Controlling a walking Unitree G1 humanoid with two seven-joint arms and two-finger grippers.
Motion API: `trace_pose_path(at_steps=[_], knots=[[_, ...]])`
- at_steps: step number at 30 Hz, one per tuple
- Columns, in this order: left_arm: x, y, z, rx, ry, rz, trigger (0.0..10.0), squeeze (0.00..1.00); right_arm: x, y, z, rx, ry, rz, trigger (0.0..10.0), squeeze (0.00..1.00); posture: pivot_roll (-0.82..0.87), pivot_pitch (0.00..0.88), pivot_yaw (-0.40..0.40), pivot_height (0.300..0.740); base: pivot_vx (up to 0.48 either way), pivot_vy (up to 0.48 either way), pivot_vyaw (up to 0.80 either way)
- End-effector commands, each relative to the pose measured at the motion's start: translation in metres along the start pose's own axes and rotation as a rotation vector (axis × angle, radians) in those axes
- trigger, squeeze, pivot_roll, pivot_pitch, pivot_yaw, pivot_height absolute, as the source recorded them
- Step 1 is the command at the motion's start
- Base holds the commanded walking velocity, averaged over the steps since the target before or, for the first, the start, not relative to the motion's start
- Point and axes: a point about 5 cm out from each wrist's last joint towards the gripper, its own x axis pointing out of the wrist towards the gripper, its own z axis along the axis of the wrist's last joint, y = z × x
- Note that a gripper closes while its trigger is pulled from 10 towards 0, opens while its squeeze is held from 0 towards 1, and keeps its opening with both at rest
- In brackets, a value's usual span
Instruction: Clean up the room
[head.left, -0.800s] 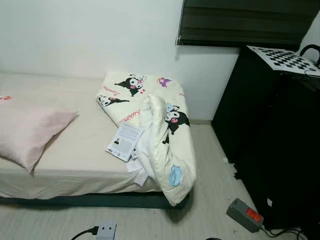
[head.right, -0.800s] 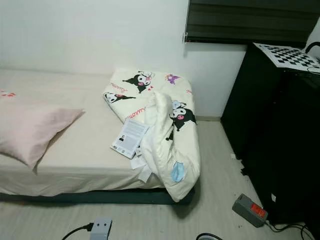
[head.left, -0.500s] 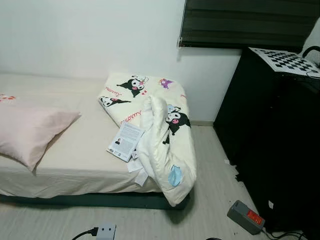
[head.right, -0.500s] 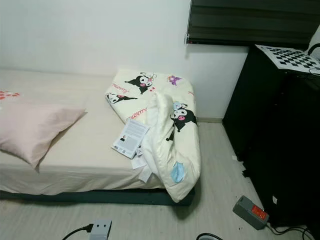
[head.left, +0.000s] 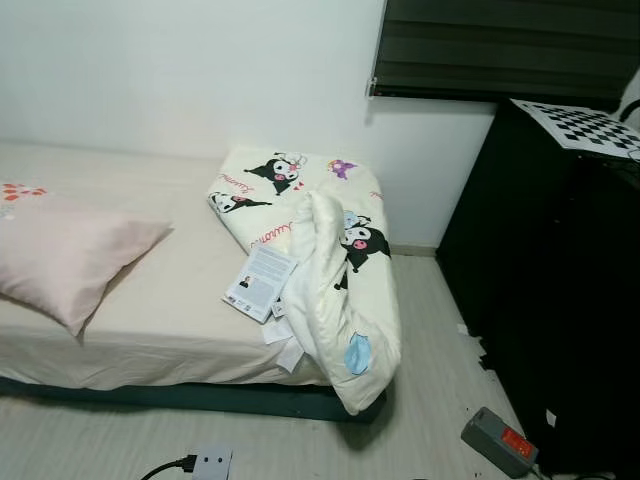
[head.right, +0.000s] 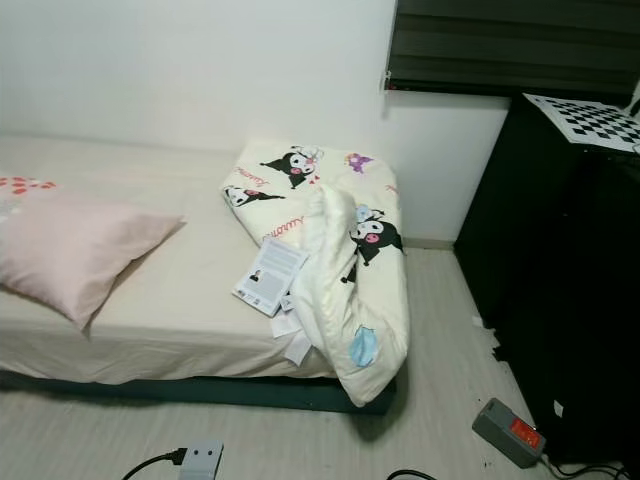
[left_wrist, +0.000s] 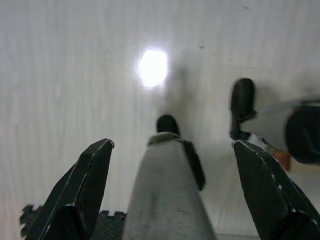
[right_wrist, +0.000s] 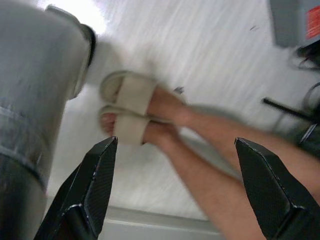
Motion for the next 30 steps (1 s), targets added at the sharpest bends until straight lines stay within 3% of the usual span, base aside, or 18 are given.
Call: trace_pose_path(at_steps=[1,7,8,9,10,11,12,13,14,15,17,21,24,26,30], knots=[[0.000,0.001,-0.003,-0.001,0.013,0.031,10.0,0.00,0.000,-0.002,0.004,-0.014,-0.022,-0.032,10.0,0.00,0.03,0.000,-0.103,0.740,0.000,0.000,0.00],[-0.001,0.001,-0.002,-0.087,-0.006,0.116,10.0,0.00,-0.001,-0.011,0.009,-0.078,-0.074,-0.164,10.0,0.00,0.06,0.000,-0.163,0.740,0.000,0.000,0.00],[-0.001,0.002,-0.002,-0.102,0.000,0.149,10.0,0.00,-0.001,-0.045,0.019,-0.070,-0.112,-0.207,10.0,0.00,0.06,0.000,-0.174,0.740,0.000,0.000,0.00],[-0.001,0.040,-0.014,-0.119,0.013,0.214,10.0,0.00,-0.003,-0.071,0.035,-0.046,-0.160,-0.235,10.0,0.00,0.06,0.000,-0.181,0.740,0.000,0.000,0.00],[-0.001,0.040,-0.014,-0.119,0.013,0.214,10.0,0.00,-0.003,-0.071,0.035,-0.046,-0.160,-0.235,10.0,0.00,0.06,0.000,-0.181,0.740,0.000,0.000,0.00],[-0.003,0.067,-0.023,-0.127,0.021,0.258,10.0,0.00,-0.006,-0.088,0.046,-0.033,-0.191,-0.253,10.0,0.00,0.06,0.000,-0.181,0.740,0.000,0.000,0.00],[-0.003,0.067,-0.023,-0.127,0.021,0.258,10.0,0.00,-0.006,-0.088,0.046,-0.033,-0.191,-0.253,10.0,0.00,0.06,0.000,-0.181,0.740,0.000,0.000,0.00],[-0.007,0.089,-0.032,-0.127,0.034,0.295,10.0,0.00,-0.009,-0.096,0.058,-0.012,-0.227,-0.247,10.0,0.00,0.06,0.000,-0.186,0.740,0.000,0.000,0.00],[-0.007,0.089,-0.032,-0.127,0.034,0.295,10.0,0.00,-0.009,-0.096,0.058,-0.012,-0.227,-0.247,10.0,0.00,0.06,0.000,-0.186,0.740,0.000,0.000,0.00],[-0.010,0.101,-0.043,-0.129,0.054,0.307,10.0,0.00,-0.009,-0.090,0.071,0.014,-0.260,-0.201,10.0,0.00,0.07,0.008,-0.184,0.740,0.000,0.000,0.00],[-0.011,0.102,-0.048,-0.128,0.066,0.298,10.0,0.00,-0.009,-0.083,0.081,0.044,-0.290,-0.150,10.0,0.00,0.06,0.024,-0.174,0.740,0.000,0.000,0.00],[-0.013,0.091,-0.062,-0.077,0.082,0.244,10.0,0.00,-0.008,-0.063,0.088,0.152,-0.324,-0.045,10.0,0.00,0.07,0.041,-0.154,0.740,0.000,0.000,0.00],[-0.012,0.088,-0.060,-0.037,0.071,0.222,10.0,0.00,-0.006,-0.055,0.078,0.204,-0.298,-0.026,10.0,0.00,0.06,0.055,-0.140,0.740,0.000,0.000,0.00],[-0.012,0.092,-0.061,-0.005,0.083,0.203,10.0,0.00,-0.003,-0.048,0.056,0.270,-0.247,-0.004,10.0,0.00,0.06,0.060,-0.132,0.740,0.000,0.000,0.00],[-0.012,0.095,-0.057,-0.003,0.075,0.199,10.0,0.00,-0.002,-0.047,0.045,0.301,-0.222,0.005,10.0,0.00,0.05,0.062,-0.119,0.740,0.000,0.000,0.00]])
